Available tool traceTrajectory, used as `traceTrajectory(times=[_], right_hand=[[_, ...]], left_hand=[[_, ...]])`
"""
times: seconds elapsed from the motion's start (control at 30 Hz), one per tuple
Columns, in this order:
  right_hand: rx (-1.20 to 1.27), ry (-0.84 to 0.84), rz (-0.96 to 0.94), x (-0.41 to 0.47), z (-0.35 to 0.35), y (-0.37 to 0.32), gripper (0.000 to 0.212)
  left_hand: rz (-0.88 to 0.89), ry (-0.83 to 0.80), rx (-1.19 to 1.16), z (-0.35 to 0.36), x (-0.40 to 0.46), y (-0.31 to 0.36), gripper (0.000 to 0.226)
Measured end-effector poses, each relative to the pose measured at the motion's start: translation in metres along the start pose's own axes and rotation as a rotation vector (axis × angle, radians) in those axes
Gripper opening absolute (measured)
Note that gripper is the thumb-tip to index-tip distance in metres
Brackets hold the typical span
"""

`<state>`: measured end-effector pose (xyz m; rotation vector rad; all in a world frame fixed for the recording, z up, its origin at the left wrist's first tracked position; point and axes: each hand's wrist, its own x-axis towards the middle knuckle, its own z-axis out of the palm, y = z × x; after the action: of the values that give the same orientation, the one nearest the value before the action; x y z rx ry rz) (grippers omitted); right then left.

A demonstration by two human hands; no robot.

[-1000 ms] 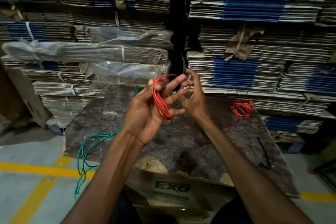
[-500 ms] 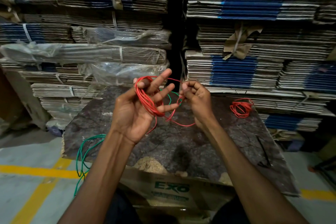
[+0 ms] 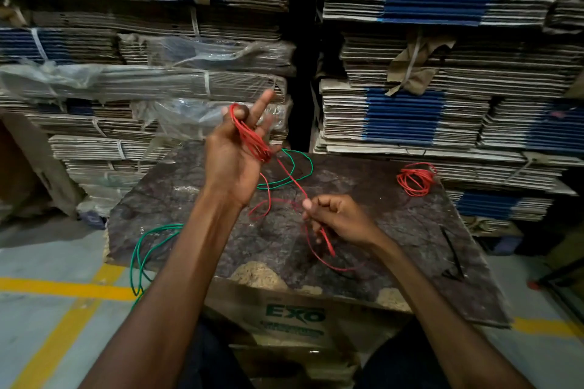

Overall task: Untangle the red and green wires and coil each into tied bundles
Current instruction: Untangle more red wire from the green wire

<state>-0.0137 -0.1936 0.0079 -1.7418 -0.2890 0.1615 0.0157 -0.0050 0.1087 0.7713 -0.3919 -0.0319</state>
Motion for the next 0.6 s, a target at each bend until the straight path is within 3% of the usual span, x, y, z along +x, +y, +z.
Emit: traceTrajectory(times=[0.1,0.23,0.37,0.47,0.6], right_hand=[[0.063,-0.106,0.043,-0.012,-0.007,0.002,0.014],[0.139,-0.204,0.04,-0.019,-0.016,-0.009,0.016],[0.347,-0.102,0.001,-0.025,-0.02,-0.019,0.009],[0.271,-0.015,-0.055,-0.024,-0.024,-0.024,0.021],[0.341,0.171,-0.015,-0.025,-0.023,-0.036,0.014]], left_hand=[[0.132,0.055,0.212,-0.002,0.01,-0.006,0.033],[0.213,-0.006,0.663,0.006,0.008,-0.019,0.035],[0.284,-0.097,1.044,0.0,0.01,-0.037,0.035],[0.398,-0.132,1.324,-0.009,0.011,-0.044,0.037],[0.425,-0.171,1.616,-0.026,0.014,-0.054,0.034]])
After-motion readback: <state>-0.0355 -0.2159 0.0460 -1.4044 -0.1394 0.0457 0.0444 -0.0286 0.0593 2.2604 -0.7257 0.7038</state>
